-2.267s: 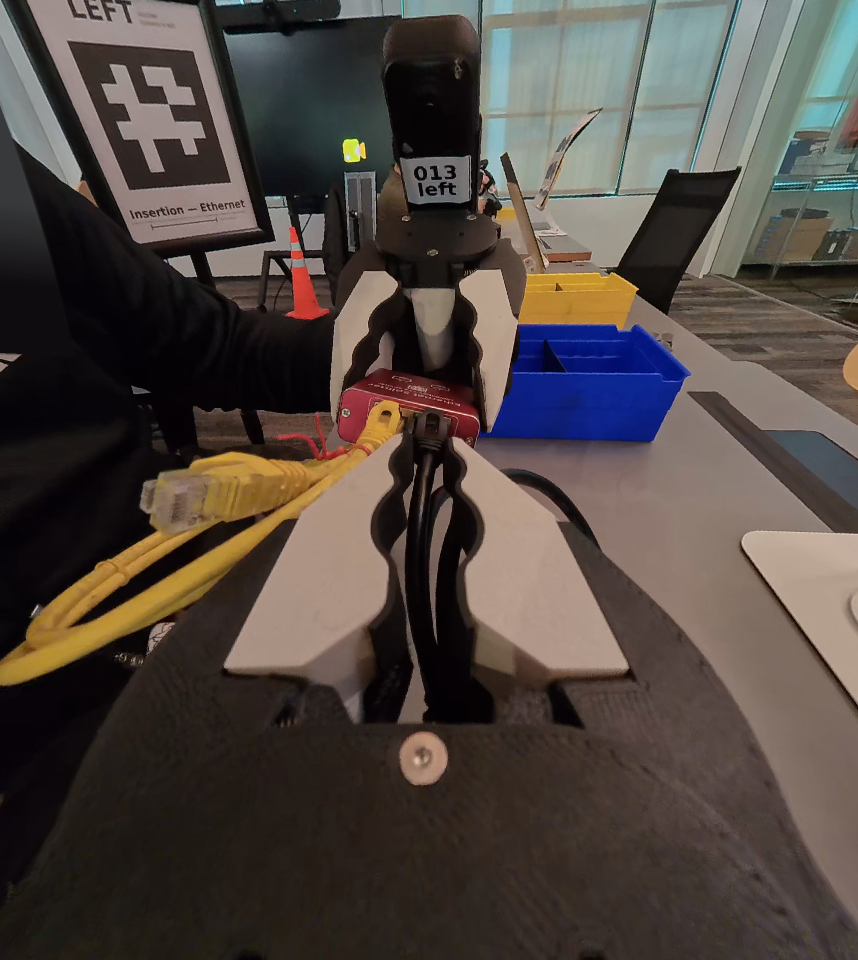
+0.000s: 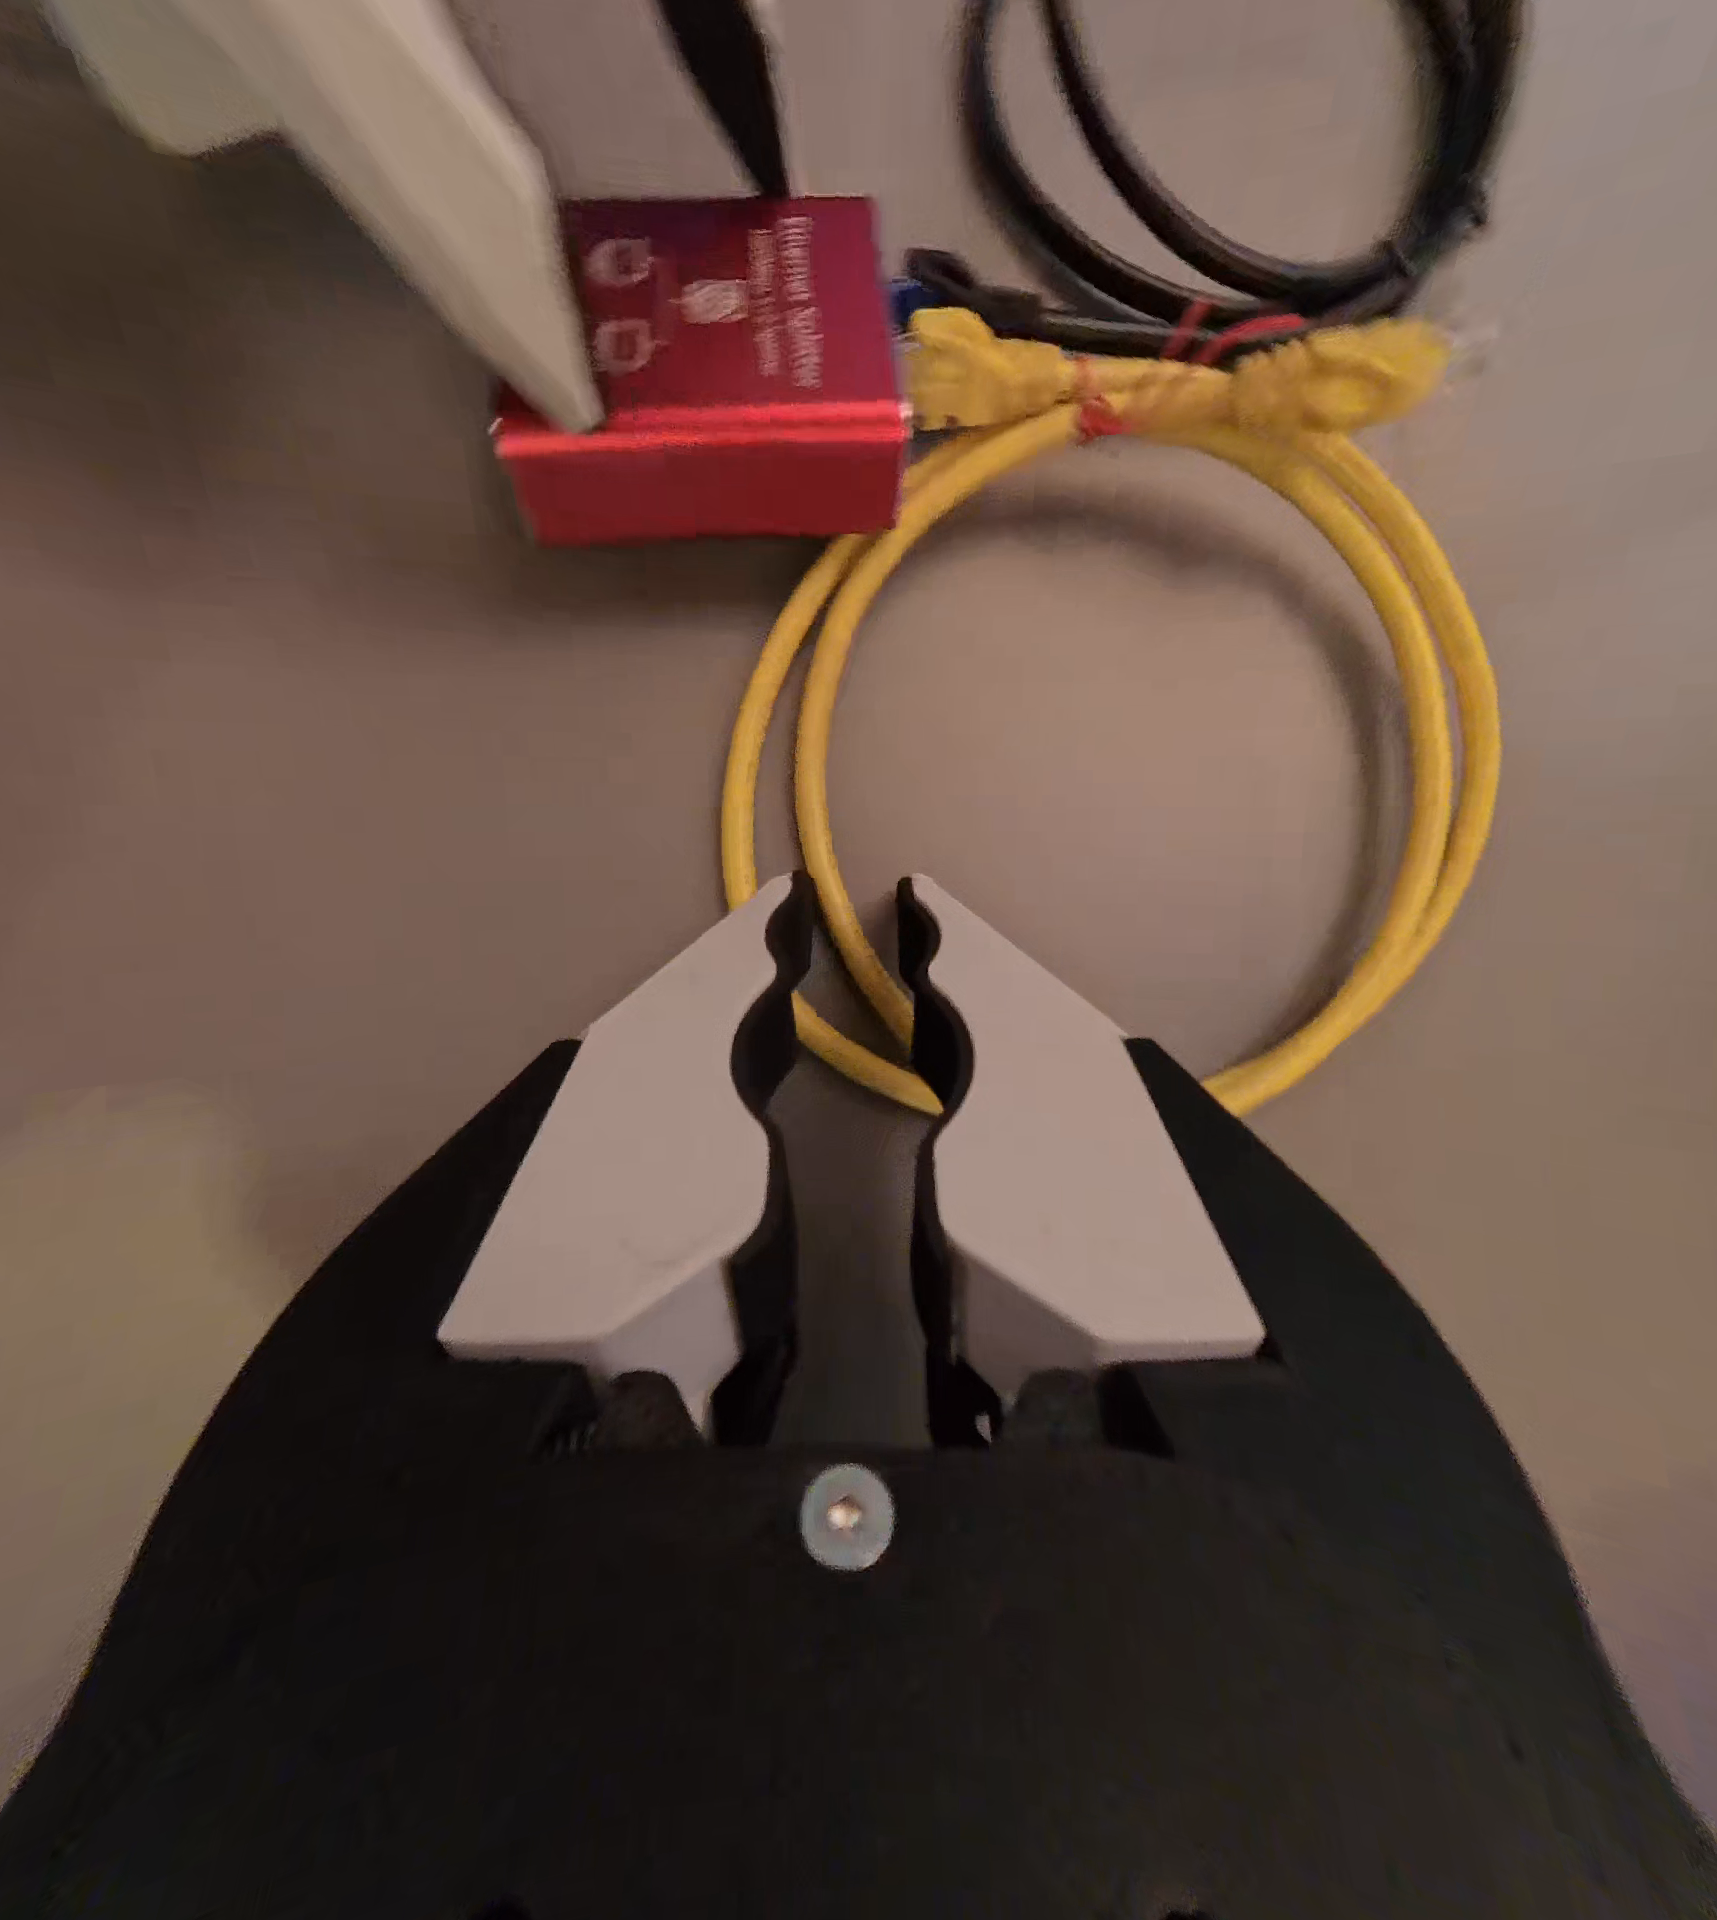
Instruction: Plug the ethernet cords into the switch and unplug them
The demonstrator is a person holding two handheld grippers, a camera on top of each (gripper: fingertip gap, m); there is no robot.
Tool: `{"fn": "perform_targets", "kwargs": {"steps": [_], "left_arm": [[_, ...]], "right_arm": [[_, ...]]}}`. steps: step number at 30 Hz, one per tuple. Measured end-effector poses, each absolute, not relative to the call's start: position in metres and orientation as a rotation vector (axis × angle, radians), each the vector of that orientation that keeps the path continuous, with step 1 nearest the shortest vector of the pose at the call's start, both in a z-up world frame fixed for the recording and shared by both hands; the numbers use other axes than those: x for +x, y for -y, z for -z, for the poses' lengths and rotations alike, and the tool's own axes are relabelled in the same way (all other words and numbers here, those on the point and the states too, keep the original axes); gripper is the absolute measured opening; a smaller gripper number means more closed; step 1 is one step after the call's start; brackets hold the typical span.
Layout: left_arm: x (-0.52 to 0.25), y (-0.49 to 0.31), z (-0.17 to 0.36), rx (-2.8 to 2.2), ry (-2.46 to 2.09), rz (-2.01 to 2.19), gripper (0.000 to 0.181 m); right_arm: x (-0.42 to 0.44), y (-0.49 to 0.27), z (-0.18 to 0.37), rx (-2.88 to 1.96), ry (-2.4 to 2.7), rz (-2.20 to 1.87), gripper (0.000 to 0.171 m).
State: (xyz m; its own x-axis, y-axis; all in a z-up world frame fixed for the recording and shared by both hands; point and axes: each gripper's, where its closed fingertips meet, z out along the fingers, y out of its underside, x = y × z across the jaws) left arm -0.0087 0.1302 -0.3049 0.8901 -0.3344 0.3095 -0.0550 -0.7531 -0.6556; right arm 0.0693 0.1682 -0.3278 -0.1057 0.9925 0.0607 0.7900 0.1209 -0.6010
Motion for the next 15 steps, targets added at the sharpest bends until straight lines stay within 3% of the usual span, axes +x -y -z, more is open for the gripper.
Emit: {"fn": "perform_targets", "kwargs": {"steps": [2,11,15], "left_arm": [[0.004,-0.125,0.305,-2.384,-0.296,0.581,0.051],[0.064,-0.123,0.312,-2.397,-0.416,0.76,0.049],[0.062,-0.124,0.307,-2.372,-0.483,0.652,0.047]], "right_arm": [[0.069,-0.181,0.328,-1.754,1.907,-0.589,0.012],[0.052,-0.237,0.327,-1.805,1.755,-0.432,0.013],[0.05,-0.249,0.322,-1.793,1.674,-0.397,0.02]]}}
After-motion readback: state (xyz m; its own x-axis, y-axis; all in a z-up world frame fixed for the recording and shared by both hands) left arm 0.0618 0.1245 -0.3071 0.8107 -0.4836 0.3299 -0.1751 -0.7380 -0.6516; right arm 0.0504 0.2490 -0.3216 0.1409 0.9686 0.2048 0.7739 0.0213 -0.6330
